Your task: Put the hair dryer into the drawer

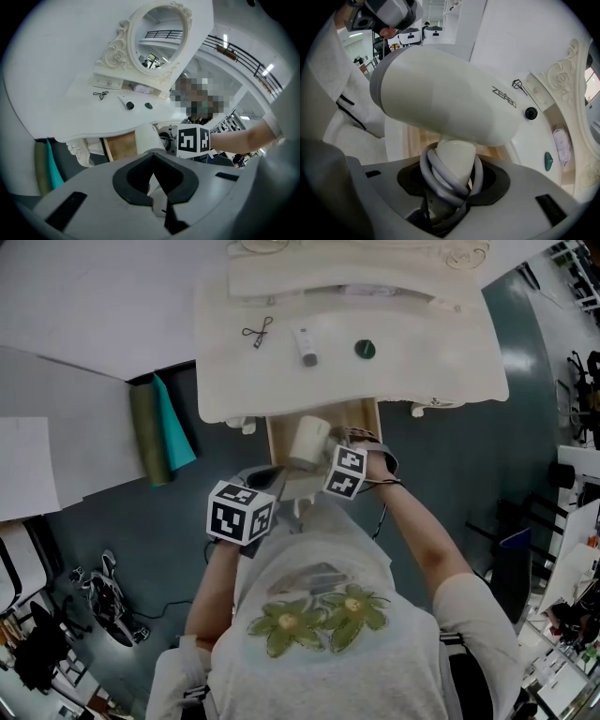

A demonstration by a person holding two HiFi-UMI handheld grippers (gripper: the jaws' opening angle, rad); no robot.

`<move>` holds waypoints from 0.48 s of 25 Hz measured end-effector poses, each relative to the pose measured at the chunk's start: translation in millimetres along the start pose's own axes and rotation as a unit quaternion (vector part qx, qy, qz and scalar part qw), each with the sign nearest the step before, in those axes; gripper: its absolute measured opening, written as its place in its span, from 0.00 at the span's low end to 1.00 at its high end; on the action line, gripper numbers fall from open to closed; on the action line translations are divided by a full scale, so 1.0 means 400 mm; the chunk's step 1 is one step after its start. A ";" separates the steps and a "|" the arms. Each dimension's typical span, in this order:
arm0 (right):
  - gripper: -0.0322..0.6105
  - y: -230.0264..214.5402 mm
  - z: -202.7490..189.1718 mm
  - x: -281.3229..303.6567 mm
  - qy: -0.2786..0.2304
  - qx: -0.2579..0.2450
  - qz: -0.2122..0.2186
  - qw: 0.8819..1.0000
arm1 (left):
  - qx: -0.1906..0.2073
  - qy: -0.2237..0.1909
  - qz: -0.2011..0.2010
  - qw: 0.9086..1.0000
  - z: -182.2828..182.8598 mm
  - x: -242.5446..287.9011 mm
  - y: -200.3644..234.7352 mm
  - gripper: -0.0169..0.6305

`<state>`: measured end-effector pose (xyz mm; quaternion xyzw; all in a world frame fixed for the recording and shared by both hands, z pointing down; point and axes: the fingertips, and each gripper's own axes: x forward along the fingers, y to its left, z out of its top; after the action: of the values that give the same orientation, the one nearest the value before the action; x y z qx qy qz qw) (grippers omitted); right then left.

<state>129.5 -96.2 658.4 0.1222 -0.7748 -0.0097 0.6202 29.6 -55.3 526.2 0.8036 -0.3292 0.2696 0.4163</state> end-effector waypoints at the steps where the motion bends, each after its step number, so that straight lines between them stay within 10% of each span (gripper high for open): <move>1: 0.37 -0.001 -0.004 0.009 0.001 -0.002 0.001 1.000 | -0.002 0.000 0.001 1.000 -0.001 0.003 0.000 0.04; 12: 0.37 -0.002 -0.015 0.079 0.008 -0.013 0.015 1.000 | -0.031 -0.001 0.013 0.999 -0.010 0.028 0.009 0.04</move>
<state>128.9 -102.6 689.8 0.1028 -0.7716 -0.0097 0.6276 33.5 -57.0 538.0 0.7861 -0.3480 0.2641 0.4374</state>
